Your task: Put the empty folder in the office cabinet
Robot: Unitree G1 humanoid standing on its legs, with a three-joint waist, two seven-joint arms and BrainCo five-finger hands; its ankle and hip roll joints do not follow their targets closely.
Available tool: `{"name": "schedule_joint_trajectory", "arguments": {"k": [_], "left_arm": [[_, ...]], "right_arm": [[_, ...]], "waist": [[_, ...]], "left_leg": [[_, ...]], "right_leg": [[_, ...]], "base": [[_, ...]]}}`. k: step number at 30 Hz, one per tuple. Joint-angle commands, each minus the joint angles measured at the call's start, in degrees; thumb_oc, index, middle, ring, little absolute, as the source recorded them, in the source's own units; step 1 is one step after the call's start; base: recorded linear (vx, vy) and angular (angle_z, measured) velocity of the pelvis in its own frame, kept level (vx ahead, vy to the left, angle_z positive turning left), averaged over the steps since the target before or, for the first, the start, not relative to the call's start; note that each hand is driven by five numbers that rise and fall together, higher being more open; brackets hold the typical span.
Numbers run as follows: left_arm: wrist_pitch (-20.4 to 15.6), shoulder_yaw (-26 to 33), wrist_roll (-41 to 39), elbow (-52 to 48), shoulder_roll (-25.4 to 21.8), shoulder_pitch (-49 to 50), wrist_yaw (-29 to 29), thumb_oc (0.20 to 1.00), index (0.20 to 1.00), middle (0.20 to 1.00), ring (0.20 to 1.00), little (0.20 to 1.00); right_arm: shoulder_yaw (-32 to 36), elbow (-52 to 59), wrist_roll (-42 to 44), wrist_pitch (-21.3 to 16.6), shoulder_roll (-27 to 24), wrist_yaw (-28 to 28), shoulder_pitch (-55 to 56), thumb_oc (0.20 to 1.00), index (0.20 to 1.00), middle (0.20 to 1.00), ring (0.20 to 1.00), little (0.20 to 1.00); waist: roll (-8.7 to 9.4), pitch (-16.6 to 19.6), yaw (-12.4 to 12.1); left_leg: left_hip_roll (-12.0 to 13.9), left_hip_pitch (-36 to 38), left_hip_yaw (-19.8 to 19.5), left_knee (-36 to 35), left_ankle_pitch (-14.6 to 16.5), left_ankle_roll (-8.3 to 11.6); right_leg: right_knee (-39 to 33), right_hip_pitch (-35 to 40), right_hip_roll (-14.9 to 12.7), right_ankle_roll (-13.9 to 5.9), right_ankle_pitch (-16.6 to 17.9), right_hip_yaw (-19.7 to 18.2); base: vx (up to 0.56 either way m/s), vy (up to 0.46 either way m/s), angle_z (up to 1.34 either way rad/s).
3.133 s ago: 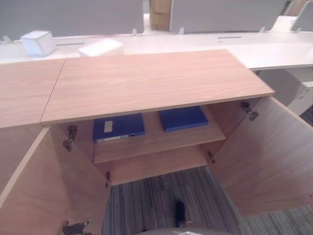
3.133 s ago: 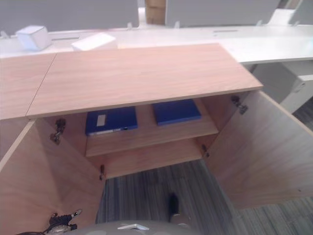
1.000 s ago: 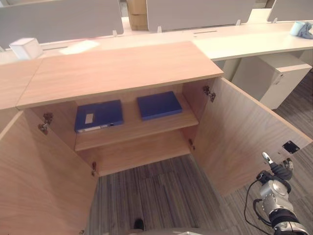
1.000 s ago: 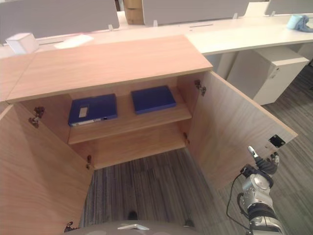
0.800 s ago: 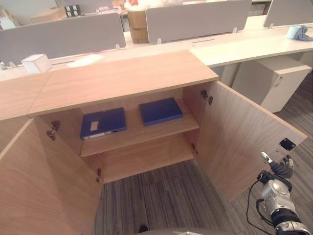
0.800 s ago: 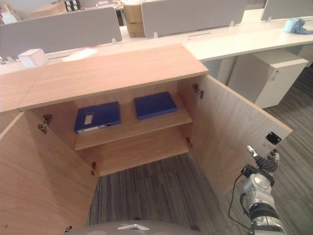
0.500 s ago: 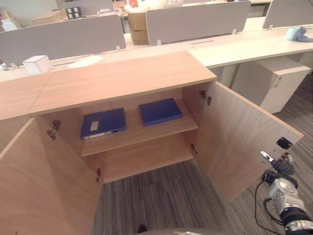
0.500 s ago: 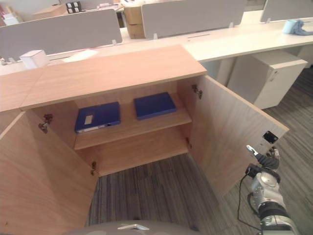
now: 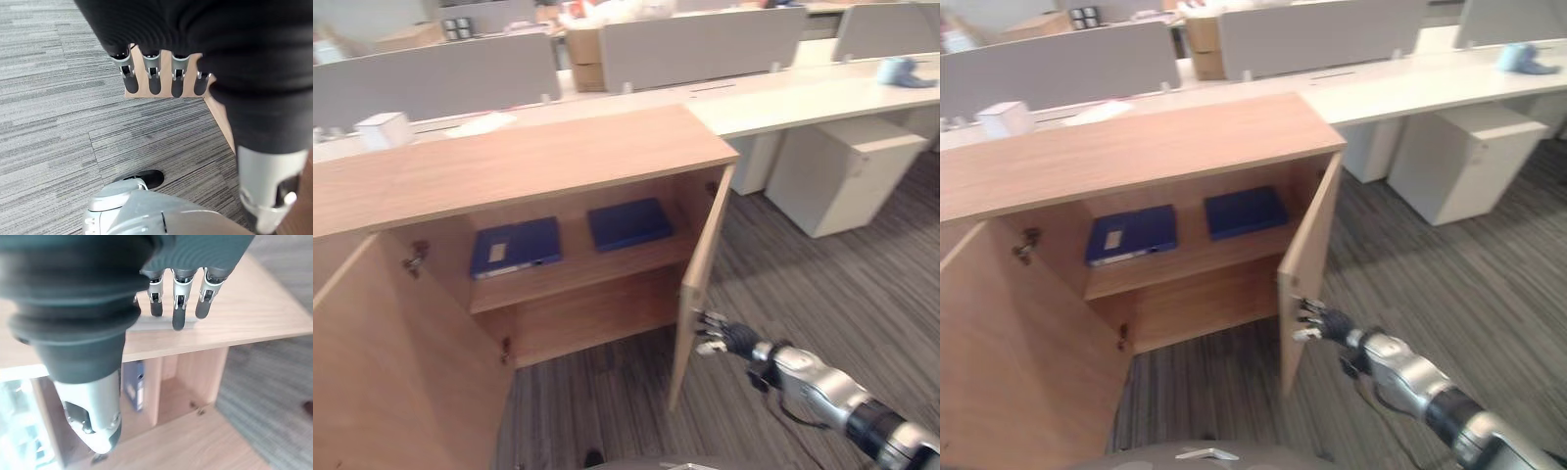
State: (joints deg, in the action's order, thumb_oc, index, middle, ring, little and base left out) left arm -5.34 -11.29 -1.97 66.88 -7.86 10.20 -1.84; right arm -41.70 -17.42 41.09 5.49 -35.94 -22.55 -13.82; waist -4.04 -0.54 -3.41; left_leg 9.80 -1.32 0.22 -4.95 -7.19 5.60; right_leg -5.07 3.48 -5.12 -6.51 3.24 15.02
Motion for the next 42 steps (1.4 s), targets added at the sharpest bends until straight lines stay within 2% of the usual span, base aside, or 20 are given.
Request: {"name": "schedule_joint_trajectory", "arguments": {"k": [1,6,9,10,11,13,15,17,18,19,22,23,26,28,31,33,34,35,37,42], "left_arm": [[-0.83,-0.16,1.64,1.07,-5.36,-3.79,-0.35,1.000,1.000,1.000,1.000,1.000],[-0.58,0.68,0.68,2.61,-5.17,-3.12,0.39,1.000,1.000,1.000,1.000,1.000],[-0.29,0.80,-1.39,2.88,-4.97,-2.79,1.11,1.000,1.000,1.000,1.000,1.000],[-0.29,0.80,-1.39,2.88,-4.98,-2.79,1.11,1.000,1.000,1.000,1.000,1.000],[-0.30,1.12,-3.39,2.88,-4.95,-2.79,0.88,1.000,1.000,1.000,1.000,1.000],[-0.30,1.12,-3.39,2.89,-4.95,-2.79,0.88,1.000,1.000,1.000,1.000,1.000],[0.33,4.97,-5.43,5.91,-8.04,-6.51,-4.76,1.000,1.000,1.000,1.000,1.000],[0.52,7.64,-4.88,6.89,-10.54,-7.81,-7.54,1.000,1.000,1.000,1.000,1.000],[0.52,7.64,-4.88,6.89,-10.54,-7.81,-7.54,1.000,1.000,1.000,1.000,1.000],[0.83,10.43,-4.91,7.46,-13.47,-8.44,-9.01,1.000,1.000,1.000,1.000,1.000],[0.94,12.34,-5.32,7.57,-15.41,-8.46,-9.60,1.000,1.000,1.000,1.000,1.000],[0.76,17.81,-7.83,4.48,-19.53,-7.61,-10.15,1.000,1.000,1.000,1.000,1.000],[0.34,22.90,-9.41,-3.59,-21.19,-3.98,-11.04,1.000,1.000,1.000,1.000,1.000],[-0.04,26.09,-9.40,-7.82,-21.96,-1.77,-11.96,1.000,1.000,1.000,1.000,1.000],[0.05,26.16,-9.35,-8.00,-21.94,-1.61,-11.97,1.000,1.000,1.000,1.000,1.000],[0.23,30.81,-6.34,-17.42,-23.10,0.97,-14.10,1.000,1.000,1.000,1.000,1.000],[0.39,31.41,-5.42,-19.67,-23.40,1.22,-14.60,1.000,1.000,1.000,1.000,1.000],[0.53,31.52,-5.33,-19.90,-23.38,1.34,-14.63,1.000,1.000,1.000,1.000,1.000],[0.67,31.83,-2.89,-25.91,-23.84,0.91,-15.91,1.000,1.000,1.000,1.000,1.000],[0.39,31.16,-1.62,-29.95,-23.98,-0.43,-16.60,1.000,1.000,1.000,1.000,1.000]], "right_arm": [[-4.63,5.36,2.96,-0.84,4.14,-6.91,-0.77,1.000,1.000,1.000,1.000,1.000],[1.37,-2.68,0.74,-2.32,5.74,-3.68,4.15,1.000,1.000,1.000,1.000,1.000],[7.59,-16.67,-5.13,-3.35,8.55,1.33,5.90,1.000,1.000,1.000,1.000,1.000],[7.59,-16.68,-5.13,-3.36,8.55,1.33,5.90,1.000,1.000,1.000,1.000,1.000],[12.98,-30.69,-13.17,-4.76,11.02,6.87,5.32,1.000,1.000,1.000,1.000,1.000],[12.98,-30.70,-13.17,-4.77,11.03,6.87,5.32,1.000,1.000,1.000,1.000,1.000],[28.87,-54.56,-26.51,-4.63,13.93,21.24,2.15,1.000,1.000,1.000,1.000,1.000],[34.78,-61.91,-28.67,-3.75,12.68,24.98,2.55,1.000,1.000,1.000,1.000,1.000],[34.78,-61.92,-28.67,-3.75,12.68,24.98,2.55,1.000,1.000,1.000,1.000,1.000],[39.55,-65.82,-29.05,-3.08,10.87,26.37,4.34,1.000,1.000,1.000,1.000,1.000],[41.67,-67.45,-28.79,-2.62,9.75,26.64,5.14,1.000,1.000,1.000,1.000,1.000],[45.93,-69.95,-28.14,-1.70,7.12,26.51,7.63,1.000,1.000,1.000,1.000,1.000],[49.59,-70.41,-27.48,-1.06,6.91,25.80,10.72,1.000,1.000,1.000,1.000,1.000],[51.60,-70.47,-26.86,-0.55,7.14,25.40,11.88,1.000,1.000,1.000,1.000,1.000],[51.57,-70.41,-26.86,-0.53,7.18,25.41,11.95,1.000,1.000,1.000,1.000,1.000],[51.88,-68.82,-25.81,0.21,11.82,22.68,14.38,1.000,1.000,1.000,1.000,1.000],[51.64,-68.56,-25.66,0.32,12.61,22.40,14.50,1.000,1.000,1.000,1.000,1.000],[51.61,-68.53,-25.66,0.34,12.68,22.41,14.50,1.000,1.000,1.000,1.000,1.000],[50.63,-67.37,-23.97,0.28,15.78,21.92,14.53,1.000,1.000,1.000,1.000,1.000],[49.15,-66.12,-23.60,0.03,18.12,21.63,14.82,1.000,1.000,1.000,1.000,1.000]], "waist": [[6.03,-3.23,-1.26],[5.91,-3.07,-1.52],[5.66,-3.02,-1.52],[5.67,-2.98,-1.51],[5.24,-3.35,-1.66],[5.24,-3.29,-1.64],[4.94,-4.98,-1.72],[5.02,-4.62,-1.67],[5.02,-4.57,-1.65],[5.10,-4.23,-1.39],[5.07,-4.16,-1.07],[3.64,-4.11,-0.08],[2.07,-3.76,0.22],[1.55,-3.55,0.11],[1.66,-3.50,0.10],[2.73,-3.30,-0.09],[3.16,-3.47,-0.18],[3.31,-3.48,-0.18],[4.89,-4.02,-0.67],[7.04,-4.19,-0.71]], "left_leg": [[-3.97,1.03,0.98,-0.05,2.66,0.60],[-3.82,0.91,0.51,-0.05,2.20,0.80],[-3.79,0.86,0.23,-0.05,1.91,0.80],[-3.80,0.81,0.21,-0.05,1.90,0.80],[-3.96,0.42,-0.52,0.20,1.65,0.60],[-3.96,0.35,-0.54,0.20,1.64,0.60],[-3.86,-3.73,-0.95,2.23,0.45,1.30],[-2.86,-3.28,-0.64,2.39,1.00,1.39],[-2.87,-3.35,-0.66,2.41,1.00,1.39],[-1.42,-1.38,-0.49,2.48,2.39,1.52],[-0.42,-0.25,-0.36,2.67,3.33,1.70],[1.49,1.43,-0.97,2.07,3.74,2.81],[0.41,1.65,-0.53,0.38,4.80,2.37],[-1.31,2.09,-0.07,-0.05,6.16,1.52],[-1.45,2.10,-0.02,-0.05,6.16,1.43],[-6.48,3.13,0.73,-0.05,9.21,-1.03],[-7.49,3.13,0.81,-0.05,9.62,-1.57],[-7.66,3.13,0.85,-0.05,9.60,-1.68],[-10.16,3.39,0.37,-0.05,10.55,-3.07],[-11.34,3.82,0.64,-0.05,11.15,-3.99]], "right_leg": [[1.13,0.83,0.92,1.72,-6.28,0.99],[1.24,1.17,0.94,1.92,-6.51,1.74],[1.38,1.38,0.94,1.98,-6.65,2.19],[1.38,1.34,0.94,1.98,-6.65,2.20],[1.89,1.05,0.89,2.09,-6.74,2.26],[1.90,0.99,0.89,2.09,-6.73,2.28],[2.99,0.03,-0.48,2.24,-7.05,5.07],[3.07,0.06,-1.00,1.98,-6.81,6.44],[3.07,0.01,-1.01,1.98,-6.81,6.46],[3.08,0.41,-1.61,1.56,-6.59,7.28],[3.21,0.17,-2.03,1.36,-6.45,7.57],[3.70,-1.60,-2.98,0.55,-5.72,7.57],[3.89,-2.49,-4.37,-0.58,-4.40,7.12],[4.19,-2.90,-6.50,-1.77,-3.08,6.80],[4.22,-2.93,-6.64,-1.86,-3.06,6.73],[5.27,-3.05,-12.05,-4.01,-0.93,6.16],[5.74,-3.46,-13.24,-4.55,-0.35,5.87],[5.82,-3.53,-13.43,-4.66,-0.35,5.78],[6.80,-4.04,-15.83,-5.61,0.56,4.46],[6.40,-4.00,-17.23,-6.48,2.25,3.87]], "base": [[-0.01,-0.027,0.54],[-0.01,-0.029,0.17],[0.00,0.000,0.00],[-0.03,-0.008,0.00],[0.00,0.000,0.00],[-0.05,0.012,-0.02],[-0.16,0.090,0.03],[-0.03,0.080,0.53],[0.06,0.087,1.00],[0.05,0.064,0.72],[0.00,0.150,0.21],[-0.03,0.297,0.26],[-0.02,0.309,0.27],[0.01,0.287,0.15],[0.01,0.115,-0.07],[0.04,0.552,-0.05],[0.02,0.392,0.08],[-0.01,0.242,0.16],[0.00,0.227,0.04],[0.01,0.070,0.10]]}}
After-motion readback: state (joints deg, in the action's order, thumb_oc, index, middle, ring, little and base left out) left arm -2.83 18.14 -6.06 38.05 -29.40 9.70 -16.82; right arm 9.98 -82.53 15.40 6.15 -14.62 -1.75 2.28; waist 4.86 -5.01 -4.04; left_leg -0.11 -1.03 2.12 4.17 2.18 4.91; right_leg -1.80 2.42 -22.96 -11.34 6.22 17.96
